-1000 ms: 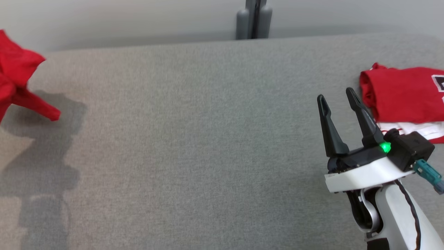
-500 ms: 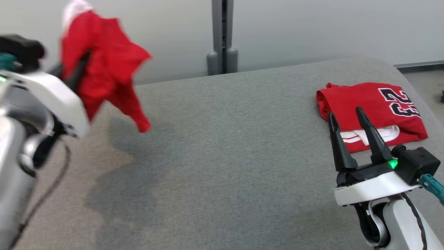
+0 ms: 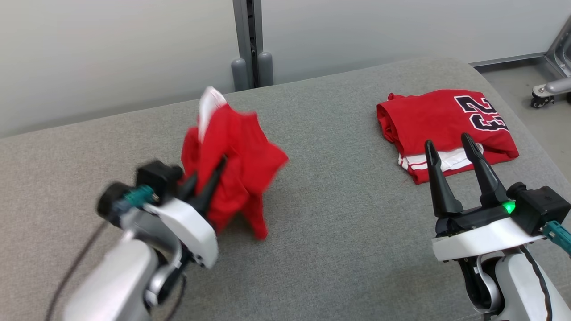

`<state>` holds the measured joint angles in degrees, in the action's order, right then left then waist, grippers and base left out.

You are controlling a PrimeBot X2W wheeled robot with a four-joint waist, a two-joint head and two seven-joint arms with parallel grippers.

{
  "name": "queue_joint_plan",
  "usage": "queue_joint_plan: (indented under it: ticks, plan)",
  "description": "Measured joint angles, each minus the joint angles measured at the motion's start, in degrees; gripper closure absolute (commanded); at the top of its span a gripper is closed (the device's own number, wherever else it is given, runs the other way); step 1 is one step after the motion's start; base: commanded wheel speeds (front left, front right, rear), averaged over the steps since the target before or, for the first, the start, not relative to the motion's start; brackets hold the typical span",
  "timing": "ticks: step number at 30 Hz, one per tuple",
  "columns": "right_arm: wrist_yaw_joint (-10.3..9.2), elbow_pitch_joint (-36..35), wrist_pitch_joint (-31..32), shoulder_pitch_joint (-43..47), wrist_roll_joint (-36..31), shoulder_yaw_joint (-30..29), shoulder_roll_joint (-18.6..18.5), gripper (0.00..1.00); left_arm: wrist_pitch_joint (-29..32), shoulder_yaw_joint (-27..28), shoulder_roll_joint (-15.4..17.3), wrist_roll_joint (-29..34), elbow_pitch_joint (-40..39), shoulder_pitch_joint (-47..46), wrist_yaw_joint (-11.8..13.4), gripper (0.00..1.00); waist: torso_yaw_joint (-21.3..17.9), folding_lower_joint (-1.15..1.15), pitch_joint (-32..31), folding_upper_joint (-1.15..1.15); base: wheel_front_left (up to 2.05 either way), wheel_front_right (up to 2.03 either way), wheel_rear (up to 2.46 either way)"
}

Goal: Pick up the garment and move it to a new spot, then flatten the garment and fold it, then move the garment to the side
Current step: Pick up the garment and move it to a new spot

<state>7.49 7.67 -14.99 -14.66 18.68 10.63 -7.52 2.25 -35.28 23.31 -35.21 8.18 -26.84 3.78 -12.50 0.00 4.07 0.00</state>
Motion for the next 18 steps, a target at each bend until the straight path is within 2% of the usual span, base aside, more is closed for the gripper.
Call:
queue_joint_plan:
  ticks: [7, 14, 16, 18]
  plan:
    - [0.00, 0.3, 0.0, 0.0, -0.1, 0.1, 0.0, 0.00, -8.7, -5.8, -8.2, 3.7, 14.0, 1.5, -1.4, 1.00, -0.3, 0.00, 0.5, 0.00, 0.00, 0.00, 0.00]
    - [0.00, 0.9, 0.0, -0.4, -0.2, 1.3, 0.5, 0.00, -13.9, -10.5, -15.3, 6.1, 32.2, -1.4, -5.2, 1.00, 0.2, 0.00, 0.8, 0.00, 0.00, 0.00, 0.00]
    - [0.00, 1.0, 0.0, -0.4, -0.2, 1.3, 0.5, 0.00, -14.6, -11.3, -17.0, 6.2, 35.6, -2.0, -6.4, 0.00, 0.5, 0.00, 0.8, 0.00, 0.00, 0.00, 0.00]
    - [0.00, 1.2, 0.0, -0.4, -0.3, 1.3, 0.5, 0.00, -15.5, -11.6, -17.8, 6.3, 38.1, -2.7, -7.0, 0.00, 0.7, 0.00, 0.8, 0.00, 0.00, 0.00, 0.00]
